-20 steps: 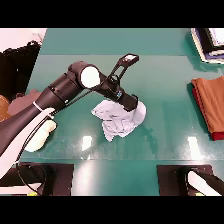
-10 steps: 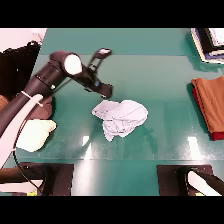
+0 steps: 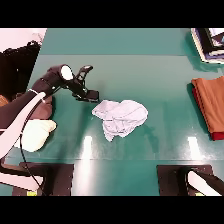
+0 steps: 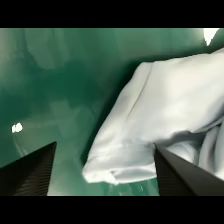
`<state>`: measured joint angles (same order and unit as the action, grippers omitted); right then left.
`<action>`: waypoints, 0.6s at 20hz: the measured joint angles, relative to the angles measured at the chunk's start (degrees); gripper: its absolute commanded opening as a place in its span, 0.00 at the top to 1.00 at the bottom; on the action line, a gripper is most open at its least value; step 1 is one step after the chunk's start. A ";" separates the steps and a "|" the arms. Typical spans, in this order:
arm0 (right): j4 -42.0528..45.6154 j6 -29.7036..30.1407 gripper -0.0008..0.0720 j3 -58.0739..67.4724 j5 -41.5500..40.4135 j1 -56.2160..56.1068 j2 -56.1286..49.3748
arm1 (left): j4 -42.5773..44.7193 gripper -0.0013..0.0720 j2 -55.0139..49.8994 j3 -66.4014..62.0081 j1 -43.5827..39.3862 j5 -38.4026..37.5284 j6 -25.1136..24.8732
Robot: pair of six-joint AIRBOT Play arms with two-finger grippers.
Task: Fold the shirts.
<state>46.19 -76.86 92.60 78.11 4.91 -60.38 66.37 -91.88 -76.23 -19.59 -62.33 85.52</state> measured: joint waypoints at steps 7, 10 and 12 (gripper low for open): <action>-0.11 -0.02 0.97 -3.61 0.02 0.00 0.00 | -4.31 0.87 -3.21 0.74 -3.17 3.74 -3.37; 0.11 -0.02 0.97 -3.93 0.24 0.00 0.00 | -4.96 0.95 -3.28 0.15 -3.48 3.89 -3.67; 1.01 -0.02 0.97 -4.87 0.94 0.00 0.02 | -4.94 0.95 -3.23 -2.51 -2.86 2.36 -3.82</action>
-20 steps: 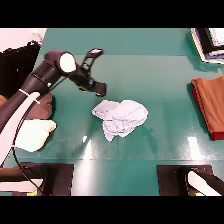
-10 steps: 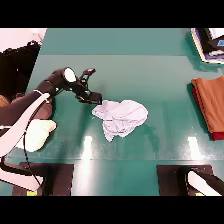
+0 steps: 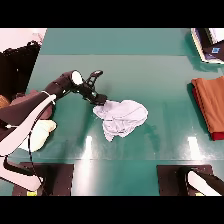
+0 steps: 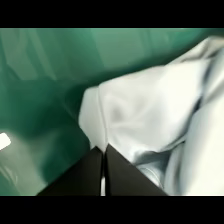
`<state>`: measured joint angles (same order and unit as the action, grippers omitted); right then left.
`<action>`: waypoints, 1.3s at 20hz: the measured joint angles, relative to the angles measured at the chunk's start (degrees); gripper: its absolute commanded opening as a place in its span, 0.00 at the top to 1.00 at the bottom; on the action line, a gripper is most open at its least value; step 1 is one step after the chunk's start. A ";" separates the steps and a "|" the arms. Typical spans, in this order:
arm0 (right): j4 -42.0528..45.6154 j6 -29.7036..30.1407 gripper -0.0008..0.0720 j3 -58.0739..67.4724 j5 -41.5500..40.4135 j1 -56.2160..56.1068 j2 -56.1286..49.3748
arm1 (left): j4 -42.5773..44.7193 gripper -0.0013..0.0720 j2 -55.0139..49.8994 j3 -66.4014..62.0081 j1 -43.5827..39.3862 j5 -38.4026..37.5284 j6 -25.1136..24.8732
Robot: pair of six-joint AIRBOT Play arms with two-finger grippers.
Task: Fold the shirts.
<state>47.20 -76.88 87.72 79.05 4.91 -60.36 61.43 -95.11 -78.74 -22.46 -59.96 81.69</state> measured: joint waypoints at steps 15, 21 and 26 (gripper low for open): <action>-0.48 1.11 0.46 -40.59 -14.97 -16.41 -13.51 | 1.09 0.95 0.04 -21.35 3.54 -10.16 -0.70; -1.14 1.81 0.97 -36.09 -20.46 -22.99 -22.97 | 1.14 0.95 0.04 -21.73 3.52 -11.30 -0.70; 2.91 2.03 0.97 -31.26 -20.63 -23.06 -23.52 | 1.86 0.95 1.86 -22.84 3.93 -12.96 -0.72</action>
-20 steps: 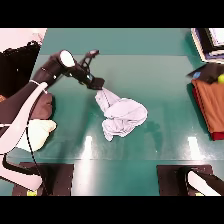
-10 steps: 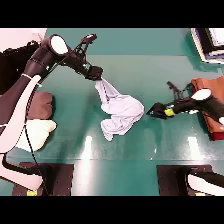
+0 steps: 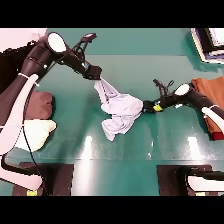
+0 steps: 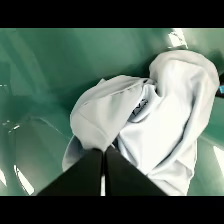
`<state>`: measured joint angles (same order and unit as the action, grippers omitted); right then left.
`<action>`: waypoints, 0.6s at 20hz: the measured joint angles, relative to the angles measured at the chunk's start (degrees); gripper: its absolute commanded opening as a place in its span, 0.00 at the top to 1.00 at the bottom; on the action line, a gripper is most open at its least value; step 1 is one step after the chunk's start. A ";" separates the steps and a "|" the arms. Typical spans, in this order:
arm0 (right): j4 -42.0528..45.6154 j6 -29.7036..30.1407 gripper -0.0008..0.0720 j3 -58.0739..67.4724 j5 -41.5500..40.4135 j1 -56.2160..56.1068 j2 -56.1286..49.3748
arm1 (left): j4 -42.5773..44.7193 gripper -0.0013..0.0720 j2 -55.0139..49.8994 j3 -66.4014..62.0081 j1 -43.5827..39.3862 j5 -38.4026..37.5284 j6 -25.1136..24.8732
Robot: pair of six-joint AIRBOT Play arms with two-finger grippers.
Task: Fold the shirts.
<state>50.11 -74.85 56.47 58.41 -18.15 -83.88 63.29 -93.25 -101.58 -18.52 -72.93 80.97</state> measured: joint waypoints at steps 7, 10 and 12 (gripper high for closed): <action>7.08 -0.02 0.97 16.20 7.67 8.33 16.22 | 1.11 0.95 14.19 -10.47 2.29 -0.90 -0.37; 7.91 -0.04 0.97 24.46 10.36 10.93 23.17 | 0.66 0.95 21.97 -13.40 2.49 0.17 -0.48; 8.28 -0.04 0.97 29.44 11.65 12.07 27.12 | 0.52 0.95 27.08 -14.29 2.58 1.66 -0.48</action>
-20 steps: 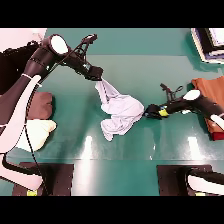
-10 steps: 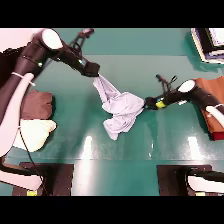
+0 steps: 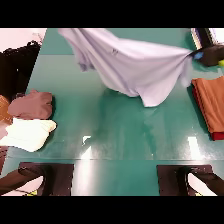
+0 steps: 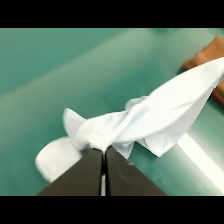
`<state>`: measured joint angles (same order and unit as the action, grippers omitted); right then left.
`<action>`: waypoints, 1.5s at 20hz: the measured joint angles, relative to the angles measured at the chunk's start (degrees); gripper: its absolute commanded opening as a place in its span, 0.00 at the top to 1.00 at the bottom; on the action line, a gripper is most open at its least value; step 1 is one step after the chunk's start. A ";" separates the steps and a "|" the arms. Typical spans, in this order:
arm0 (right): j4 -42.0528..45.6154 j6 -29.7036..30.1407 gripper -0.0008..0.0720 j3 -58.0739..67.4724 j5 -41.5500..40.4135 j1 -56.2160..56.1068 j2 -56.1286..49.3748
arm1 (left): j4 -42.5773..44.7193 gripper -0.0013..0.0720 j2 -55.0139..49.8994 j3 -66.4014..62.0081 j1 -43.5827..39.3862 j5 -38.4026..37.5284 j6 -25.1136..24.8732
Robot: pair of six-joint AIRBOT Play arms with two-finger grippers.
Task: Fold the shirts.
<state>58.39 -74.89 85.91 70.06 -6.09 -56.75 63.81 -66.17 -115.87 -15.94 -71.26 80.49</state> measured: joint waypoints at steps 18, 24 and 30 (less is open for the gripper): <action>10.58 -3.26 0.97 27.45 13.38 -2.38 -9.88 | 14.49 0.95 5.44 4.98 0.07 1.49 2.12; 10.54 -3.19 0.97 16.96 11.87 -6.12 -27.65 | 17.81 0.95 -10.58 19.23 0.11 -2.45 2.95; 10.34 -2.93 0.97 17.75 4.55 -6.73 -42.69 | 20.37 0.95 -23.85 23.87 0.13 12.57 3.06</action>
<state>68.73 -77.82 103.66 74.61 -12.82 -99.44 84.18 -90.02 -92.01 -15.81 -58.70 83.55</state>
